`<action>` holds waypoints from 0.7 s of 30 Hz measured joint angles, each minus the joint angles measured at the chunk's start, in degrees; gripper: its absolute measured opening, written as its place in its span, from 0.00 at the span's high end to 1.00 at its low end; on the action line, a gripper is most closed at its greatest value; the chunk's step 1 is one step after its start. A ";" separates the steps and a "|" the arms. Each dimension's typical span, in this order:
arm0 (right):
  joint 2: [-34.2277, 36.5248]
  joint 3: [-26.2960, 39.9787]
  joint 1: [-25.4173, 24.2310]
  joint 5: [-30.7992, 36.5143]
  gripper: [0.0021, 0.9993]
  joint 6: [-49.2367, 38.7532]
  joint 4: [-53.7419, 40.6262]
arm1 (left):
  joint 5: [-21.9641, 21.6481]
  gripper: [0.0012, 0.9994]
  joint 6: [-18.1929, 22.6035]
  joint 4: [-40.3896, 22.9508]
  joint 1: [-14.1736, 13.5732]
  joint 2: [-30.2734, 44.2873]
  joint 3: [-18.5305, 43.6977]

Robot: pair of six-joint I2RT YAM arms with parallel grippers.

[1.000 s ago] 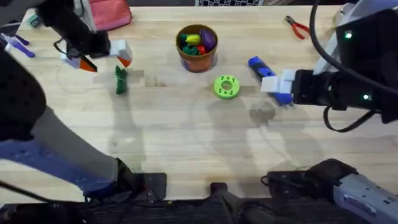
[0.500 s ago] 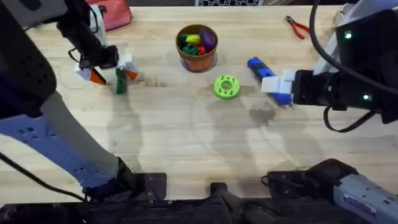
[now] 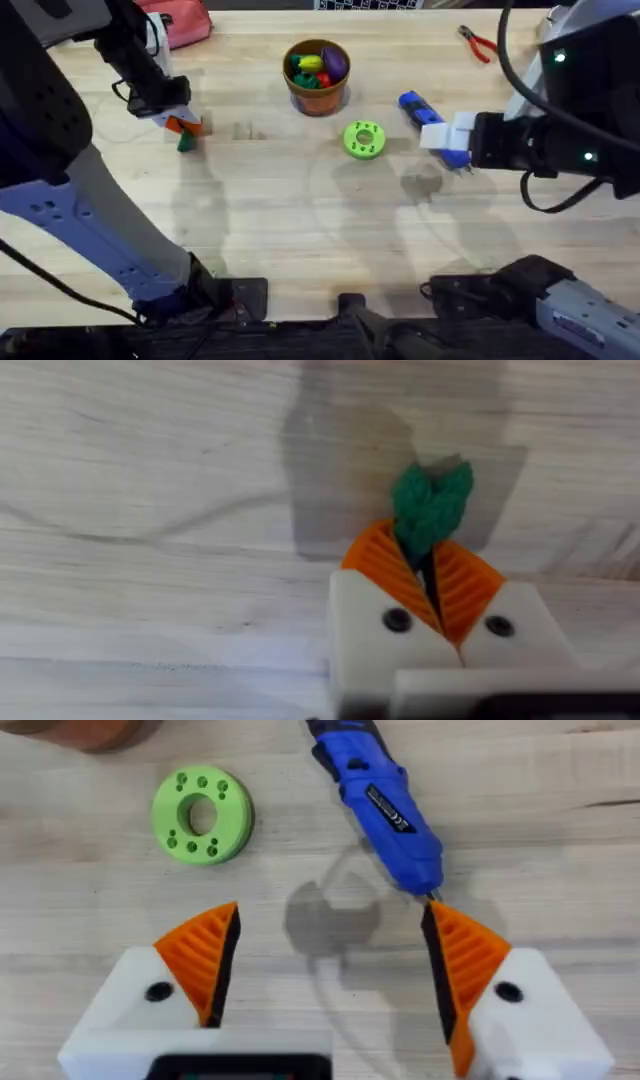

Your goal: Pick up the gripper from the table and insert it into the empty holder that is missing its gripper. Then pick up a screw, insert it into the mounting hole, and use the screwdriver to tighten it. Finally, clean up the table by picking up the vegetable and placing it into the bucket.

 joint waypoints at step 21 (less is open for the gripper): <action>-0.01 0.00 0.00 0.01 0.01 0.01 0.00 | 2.73 0.98 -0.87 0.14 -11.13 -19.63 2.39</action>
